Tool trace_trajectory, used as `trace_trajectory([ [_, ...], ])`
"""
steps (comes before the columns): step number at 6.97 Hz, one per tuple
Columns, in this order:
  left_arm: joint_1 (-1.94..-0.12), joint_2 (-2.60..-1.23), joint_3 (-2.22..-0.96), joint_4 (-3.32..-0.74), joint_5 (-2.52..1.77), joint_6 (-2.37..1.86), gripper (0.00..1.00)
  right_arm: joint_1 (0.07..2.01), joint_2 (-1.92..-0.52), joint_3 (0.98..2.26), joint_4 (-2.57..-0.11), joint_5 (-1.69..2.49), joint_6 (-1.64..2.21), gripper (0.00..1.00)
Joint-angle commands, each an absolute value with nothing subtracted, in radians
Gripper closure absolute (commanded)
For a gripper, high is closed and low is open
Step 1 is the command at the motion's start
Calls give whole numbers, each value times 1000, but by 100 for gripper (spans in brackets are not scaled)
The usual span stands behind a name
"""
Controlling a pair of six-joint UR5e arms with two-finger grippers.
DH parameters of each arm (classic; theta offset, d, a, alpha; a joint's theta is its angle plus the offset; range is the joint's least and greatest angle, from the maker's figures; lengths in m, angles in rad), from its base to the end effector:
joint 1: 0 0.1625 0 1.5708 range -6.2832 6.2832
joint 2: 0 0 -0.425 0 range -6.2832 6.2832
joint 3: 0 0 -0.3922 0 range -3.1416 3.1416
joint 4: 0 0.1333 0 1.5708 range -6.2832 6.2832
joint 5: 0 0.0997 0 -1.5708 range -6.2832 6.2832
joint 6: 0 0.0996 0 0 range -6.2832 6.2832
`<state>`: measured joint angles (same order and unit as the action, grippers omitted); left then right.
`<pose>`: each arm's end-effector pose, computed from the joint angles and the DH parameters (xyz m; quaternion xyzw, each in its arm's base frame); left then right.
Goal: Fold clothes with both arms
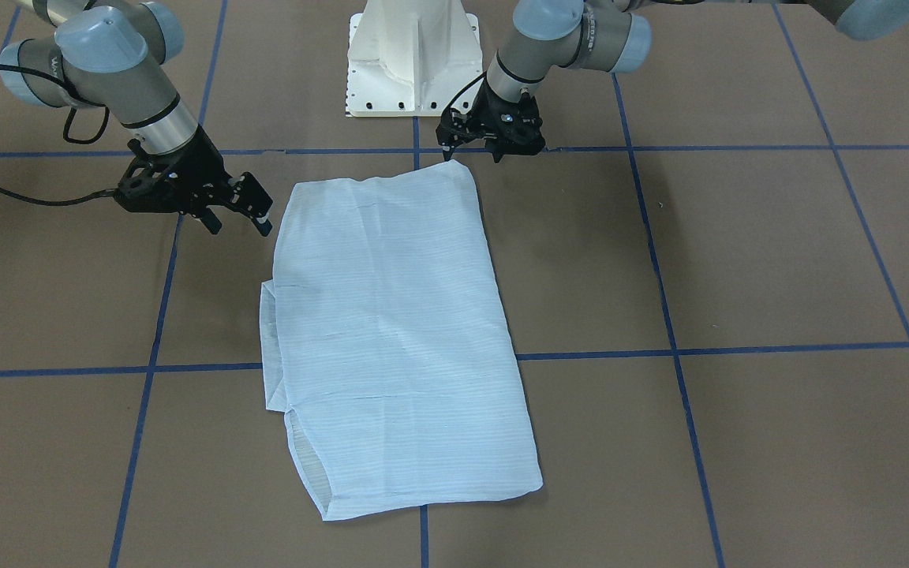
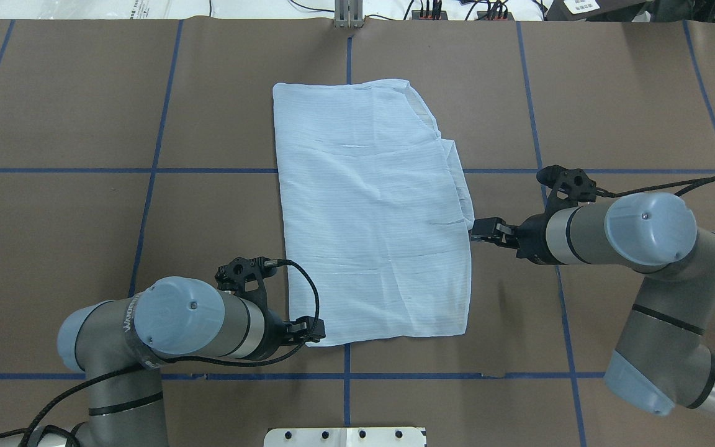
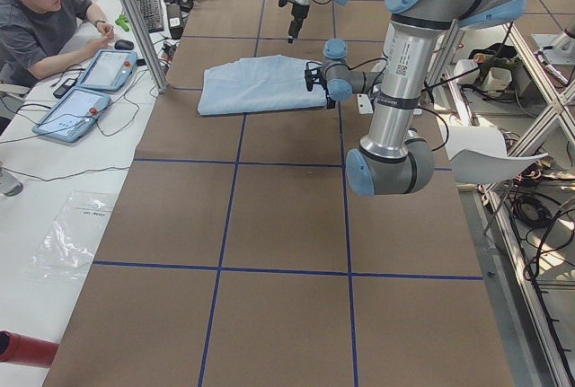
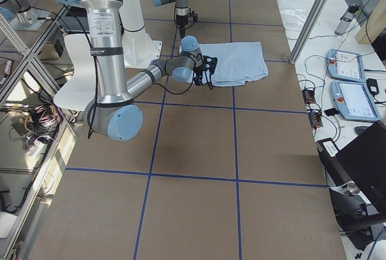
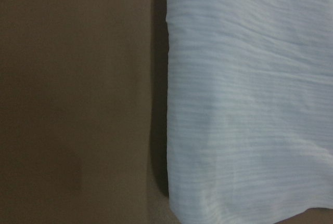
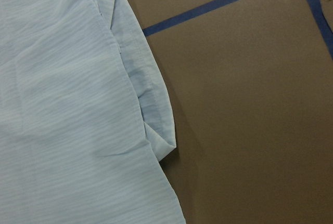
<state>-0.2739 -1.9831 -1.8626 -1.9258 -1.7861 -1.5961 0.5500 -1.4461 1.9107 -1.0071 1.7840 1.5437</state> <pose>0.5501 -0.2709 0.2587 -0.0297 0.5098 -0.0742 0.8565 -0.4003 -0.3771 0.3733 0.0503 -0.4951 0.1732 0.8499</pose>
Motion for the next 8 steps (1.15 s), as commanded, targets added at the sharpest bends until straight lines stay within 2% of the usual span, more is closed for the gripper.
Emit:
trace_trajectory([
  [1, -268, -1996, -1852, -1927, -1726, -1644, 11, 537, -1447, 1911, -1006, 1769, 1551, 0],
  [6, -267, -2006, -1783, -1983, -1675, -1692, 11, 535, -1447, 1913, -1002, 1770, 1551, 0],
  [7, -267, -2017, -1778, -1983, -1675, -1693, 15, 537, -1447, 1913, -1000, 1770, 1551, 0],
  [8, -267, -2022, -1778, -1983, -1675, -1695, 28, 537, -1448, 1913, -1000, 1770, 1551, 0],
])
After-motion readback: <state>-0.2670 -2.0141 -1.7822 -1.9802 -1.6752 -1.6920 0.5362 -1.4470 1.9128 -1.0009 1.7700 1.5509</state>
